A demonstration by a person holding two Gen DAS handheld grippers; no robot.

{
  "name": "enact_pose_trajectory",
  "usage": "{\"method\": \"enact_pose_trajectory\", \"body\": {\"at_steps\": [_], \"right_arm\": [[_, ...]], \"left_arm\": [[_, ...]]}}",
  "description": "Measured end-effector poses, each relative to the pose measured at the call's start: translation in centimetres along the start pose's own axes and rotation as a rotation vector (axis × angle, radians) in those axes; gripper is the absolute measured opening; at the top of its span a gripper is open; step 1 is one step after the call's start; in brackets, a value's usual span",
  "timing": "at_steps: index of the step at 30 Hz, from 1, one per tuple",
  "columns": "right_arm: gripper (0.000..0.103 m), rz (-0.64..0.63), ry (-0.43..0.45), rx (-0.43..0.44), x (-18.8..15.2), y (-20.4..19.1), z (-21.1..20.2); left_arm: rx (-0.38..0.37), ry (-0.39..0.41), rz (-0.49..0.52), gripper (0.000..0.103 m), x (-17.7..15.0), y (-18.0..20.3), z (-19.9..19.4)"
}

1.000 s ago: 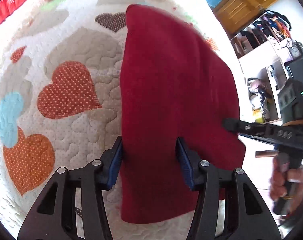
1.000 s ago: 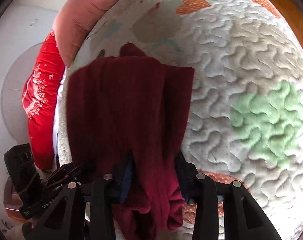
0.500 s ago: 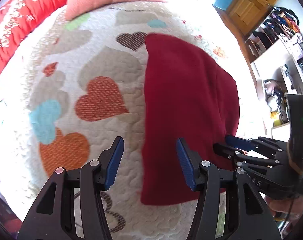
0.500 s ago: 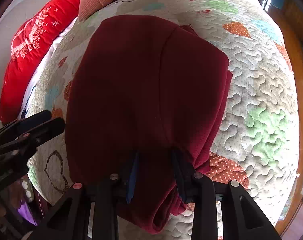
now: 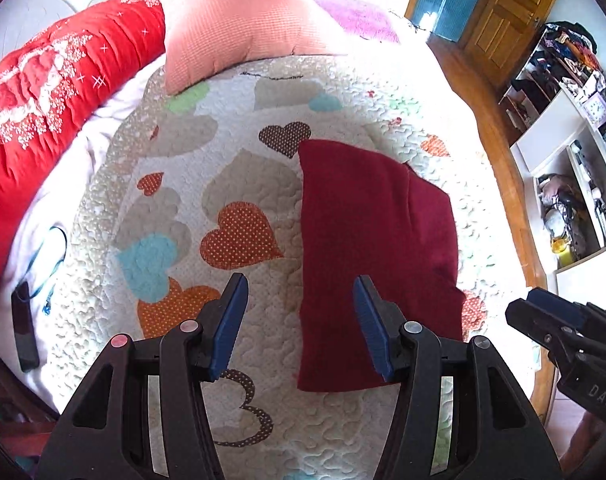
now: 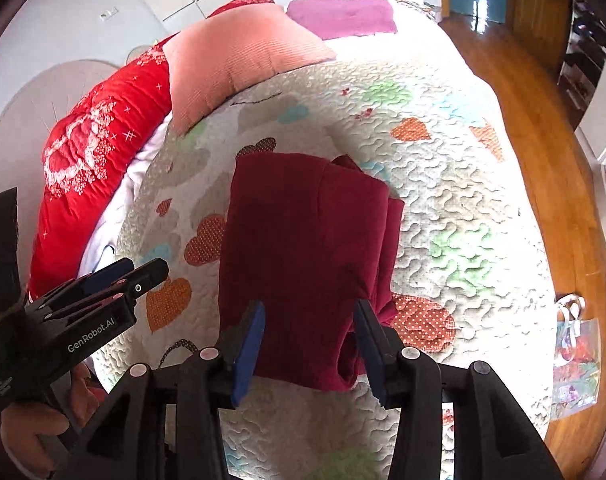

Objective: Fold small clothes

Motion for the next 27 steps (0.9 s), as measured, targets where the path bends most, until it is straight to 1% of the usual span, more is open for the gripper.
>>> {"method": "enact_pose_trajectory", "body": {"at_steps": [5, 15, 27], "right_arm": [[0.045, 0.020, 0.014, -0.010, 0.8, 0.9, -1.5], [0.045, 0.005, 0.019, -0.006, 2.0, -0.1, -1.9], [0.045, -0.009, 0.024, 0.013, 1.9, -0.5, -2.1]], "left_arm": [[-0.003, 0.013, 0.020, 0.054, 0.9, 0.8, -1.0], [0.023, 0.025, 0.042, 0.054, 0.9, 1.3, -1.6], [0.026, 0.017, 0.061, 0.054, 0.4, 2.1, -1.7]]}}
Point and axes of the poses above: each gripper's, at about its wrist camera, not at the fingertips, and z roughly the way its jaws point, y to its right, x to its top, the point moved 8 cm from there along z, roughly the way its jaws point, and after that the axes turned 15 degrees about -x, right-handed, at the moved point
